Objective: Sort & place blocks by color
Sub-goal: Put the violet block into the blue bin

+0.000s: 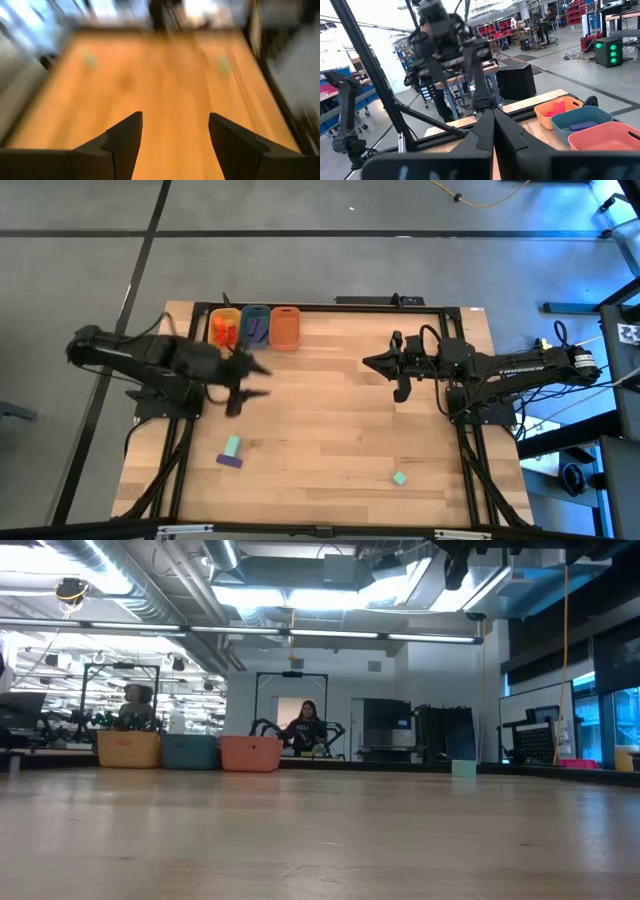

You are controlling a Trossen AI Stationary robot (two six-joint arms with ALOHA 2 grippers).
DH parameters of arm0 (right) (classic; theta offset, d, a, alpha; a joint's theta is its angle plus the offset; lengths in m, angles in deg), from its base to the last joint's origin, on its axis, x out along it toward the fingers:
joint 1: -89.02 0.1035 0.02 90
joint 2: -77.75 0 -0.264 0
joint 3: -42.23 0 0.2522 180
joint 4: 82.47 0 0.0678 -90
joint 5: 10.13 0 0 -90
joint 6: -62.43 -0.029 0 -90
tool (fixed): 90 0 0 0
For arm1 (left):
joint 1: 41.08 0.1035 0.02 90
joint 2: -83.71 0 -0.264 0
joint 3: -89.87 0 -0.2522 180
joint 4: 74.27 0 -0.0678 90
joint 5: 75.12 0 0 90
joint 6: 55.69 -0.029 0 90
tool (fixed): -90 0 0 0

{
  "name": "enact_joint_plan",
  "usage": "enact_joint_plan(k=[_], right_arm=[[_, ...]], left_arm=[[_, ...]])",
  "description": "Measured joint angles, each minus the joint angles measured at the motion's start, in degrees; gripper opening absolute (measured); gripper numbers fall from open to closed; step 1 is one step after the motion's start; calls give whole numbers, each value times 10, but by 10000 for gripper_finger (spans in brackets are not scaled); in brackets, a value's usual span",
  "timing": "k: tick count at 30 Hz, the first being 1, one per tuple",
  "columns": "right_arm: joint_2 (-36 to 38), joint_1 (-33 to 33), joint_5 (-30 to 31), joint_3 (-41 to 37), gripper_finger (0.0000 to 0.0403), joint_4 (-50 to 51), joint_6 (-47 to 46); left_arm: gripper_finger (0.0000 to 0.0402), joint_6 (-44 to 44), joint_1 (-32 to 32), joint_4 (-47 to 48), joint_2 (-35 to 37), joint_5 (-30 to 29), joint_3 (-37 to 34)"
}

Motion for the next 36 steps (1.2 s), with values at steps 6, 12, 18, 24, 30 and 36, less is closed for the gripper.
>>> enact_joint_plan(k=[6, 12, 18, 24, 30, 36], right_arm=[[0, 0, 0, 0, 2, 1, 6], [0, 0, 0, 0, 1, 27, 7], [0, 0, 0, 0, 1, 49, 7], [0, 0, 0, 0, 1, 48, 7], [0, 0, 0, 0, 0, 48, 6], [0, 0, 0, 0, 0, 48, 5]], left_arm=[[219, 75, -120, 196, -115, 102, 46], [221, 168, -260, 214, -197, 142, -18], [220, 316, -358, 147, -216, 110, -96], [219, 406, -402, 81, -216, 91, -164], [218, 413, -406, 59, -216, 73, -205], [218, 413, -406, 35, -215, 63, -229]])
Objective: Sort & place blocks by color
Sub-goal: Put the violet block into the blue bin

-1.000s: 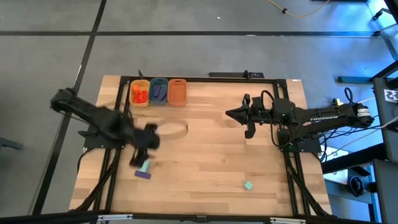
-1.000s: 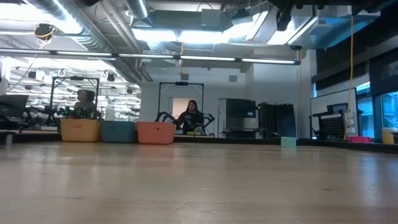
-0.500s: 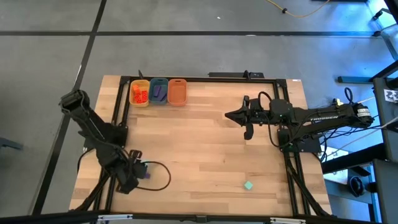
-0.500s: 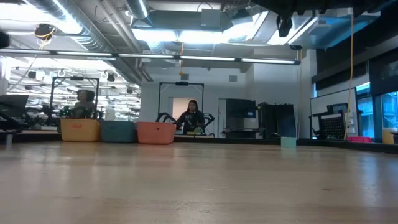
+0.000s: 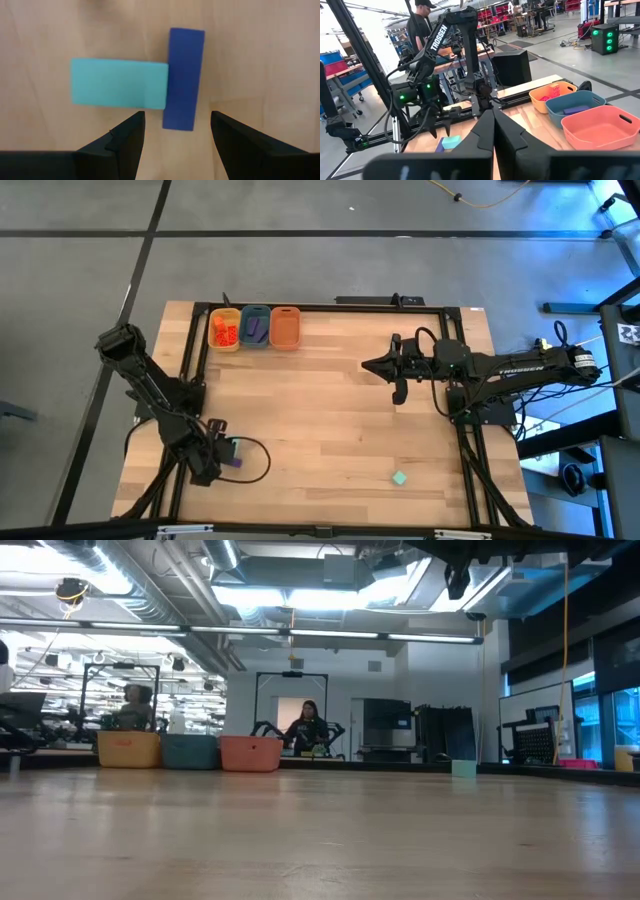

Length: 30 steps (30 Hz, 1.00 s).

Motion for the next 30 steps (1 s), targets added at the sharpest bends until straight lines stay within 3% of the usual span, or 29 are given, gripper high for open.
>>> enact_joint_plan(k=[15, 30], right_arm=[[0, 0, 0, 0, 0, 0, 0], [0, 0, 0, 0, 0, 0, 0]], left_arm=[[218, 0, -1, -20, -1, -1, -9], [218, 0, -1, -43, -67, 5, -9]])
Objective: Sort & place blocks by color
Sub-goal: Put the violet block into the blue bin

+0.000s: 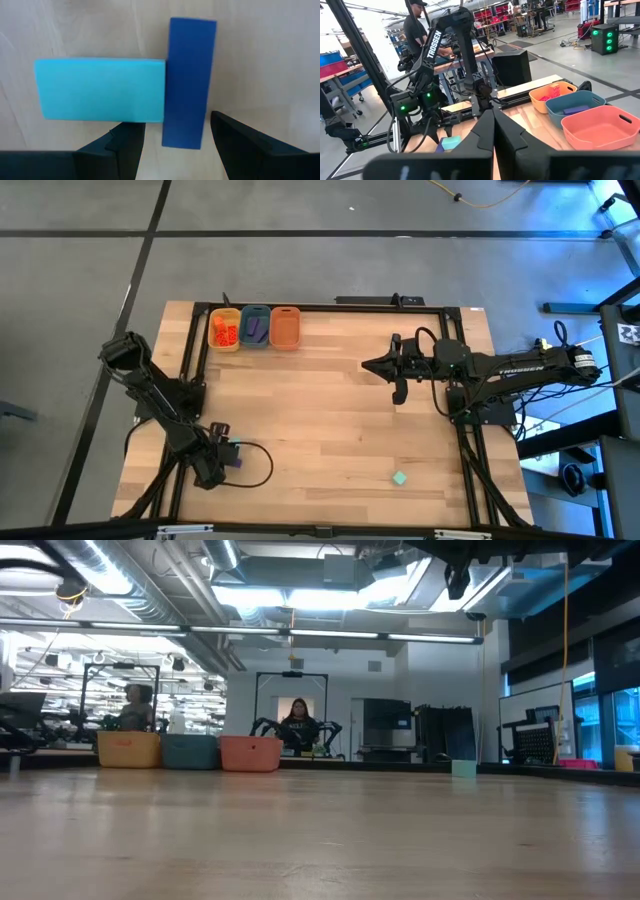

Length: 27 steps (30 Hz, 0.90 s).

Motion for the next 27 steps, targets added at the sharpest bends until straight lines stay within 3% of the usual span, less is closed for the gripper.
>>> enact_joint_plan(k=[12, 23, 27], right_arm=[[0, 0, 0, 0, 0, 0, 0], [0, 0, 0, 0, 0, 0, 0], [0, 0, 0, 0, 0, 0, 0]], left_arm=[[210, 0, 0, 2, -24, 5, 2], [103, 0, 0, 1, -21, 15, 1], [94, 0, 0, 0, -3, 23, -1]])
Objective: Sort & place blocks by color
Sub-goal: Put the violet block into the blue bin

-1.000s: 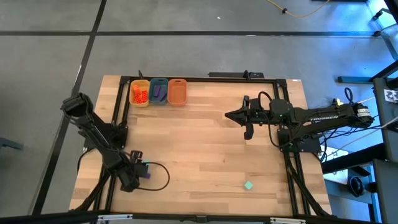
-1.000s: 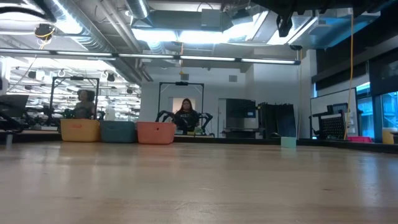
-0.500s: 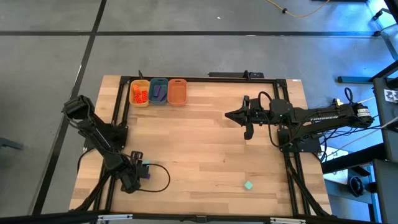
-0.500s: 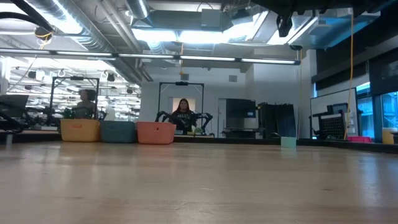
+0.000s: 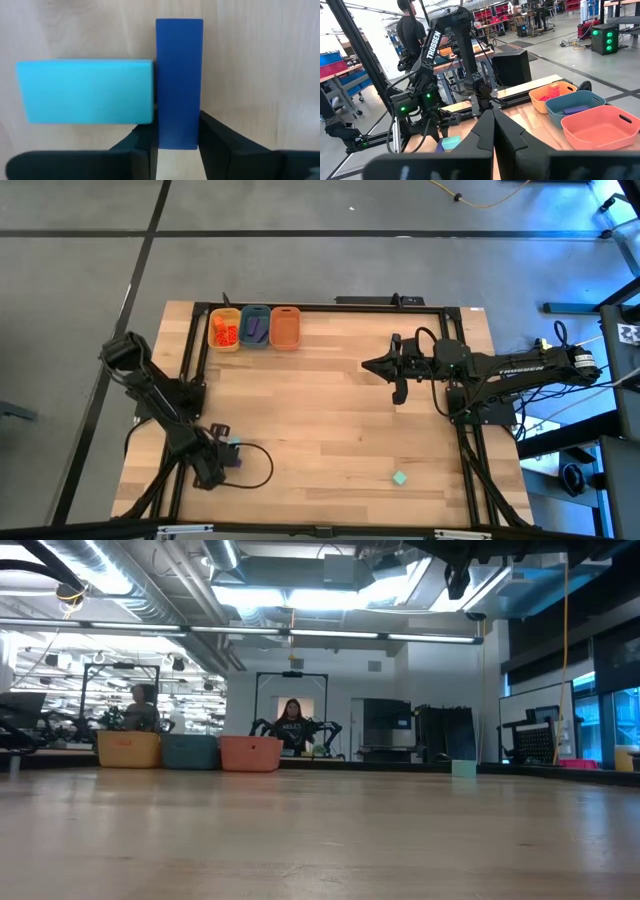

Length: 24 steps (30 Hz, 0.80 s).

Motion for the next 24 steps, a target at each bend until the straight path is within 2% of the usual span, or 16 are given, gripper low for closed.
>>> enact_joint_plan(k=[4, 8, 11, 13, 17, 21, 24], right_arm=[[0, 0, 0, 0, 0, 0, 1], [0, 0, 0, 0, 0, 0, 1], [0, 0, 0, 0, 0, 0, 1], [0, 0, 0, 0, 0, 0, 1], [0, 0, 0, 0, 0, 0, 0], [0, 0, 0, 0, 0, 0, 0], [0, 0, 0, 0, 0, -4, 0]], left_arm=[[94, 0, 0, -1, 42, 51, -2], [94, -17, 0, -36, 124, 122, -1], [94, -19, 2, -73, 197, 131, -1], [94, -20, 13, -83, 246, 105, 0], [94, -44, 74, -68, 331, 11, 0], [94, -142, 187, -75, 378, -65, 17], [94, -245, 289, -90, 390, -87, 45]])
